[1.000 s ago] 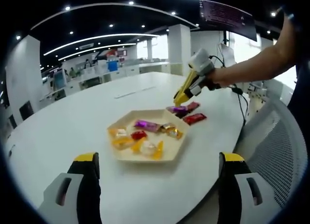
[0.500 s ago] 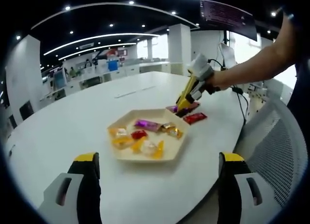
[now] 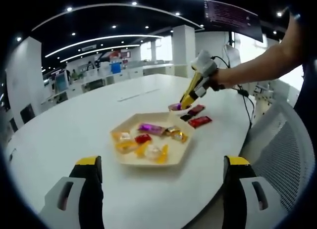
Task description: Place the target food into the container with the food tongs after gripping and lifting it, then release it inside without dropping or visibly crushing the food.
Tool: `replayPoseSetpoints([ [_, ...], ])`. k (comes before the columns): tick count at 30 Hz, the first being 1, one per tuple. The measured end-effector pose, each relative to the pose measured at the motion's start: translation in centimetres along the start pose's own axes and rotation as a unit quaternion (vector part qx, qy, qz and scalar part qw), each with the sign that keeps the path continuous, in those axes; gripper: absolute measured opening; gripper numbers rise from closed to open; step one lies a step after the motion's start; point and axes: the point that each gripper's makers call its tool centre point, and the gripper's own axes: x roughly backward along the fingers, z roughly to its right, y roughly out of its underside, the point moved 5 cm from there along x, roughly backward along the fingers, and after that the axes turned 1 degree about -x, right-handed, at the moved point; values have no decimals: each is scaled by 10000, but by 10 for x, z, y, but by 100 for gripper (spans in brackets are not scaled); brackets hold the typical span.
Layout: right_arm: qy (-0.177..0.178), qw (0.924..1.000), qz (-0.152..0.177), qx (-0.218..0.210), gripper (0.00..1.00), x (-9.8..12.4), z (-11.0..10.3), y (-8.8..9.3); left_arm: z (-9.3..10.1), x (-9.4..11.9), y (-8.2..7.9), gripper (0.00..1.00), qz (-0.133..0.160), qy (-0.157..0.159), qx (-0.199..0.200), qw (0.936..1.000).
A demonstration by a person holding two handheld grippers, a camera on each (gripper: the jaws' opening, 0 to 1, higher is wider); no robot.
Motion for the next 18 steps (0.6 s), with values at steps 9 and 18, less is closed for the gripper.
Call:
replayPoseSetpoints([
  [9, -58, 9998, 149, 139, 23, 15, -3, -23, 1, 1, -2, 99, 92, 41, 43, 9999],
  [18, -42, 9994, 167, 288, 23, 26, 0, -33, 2, 0, -3, 99, 110, 68, 23, 9999],
])
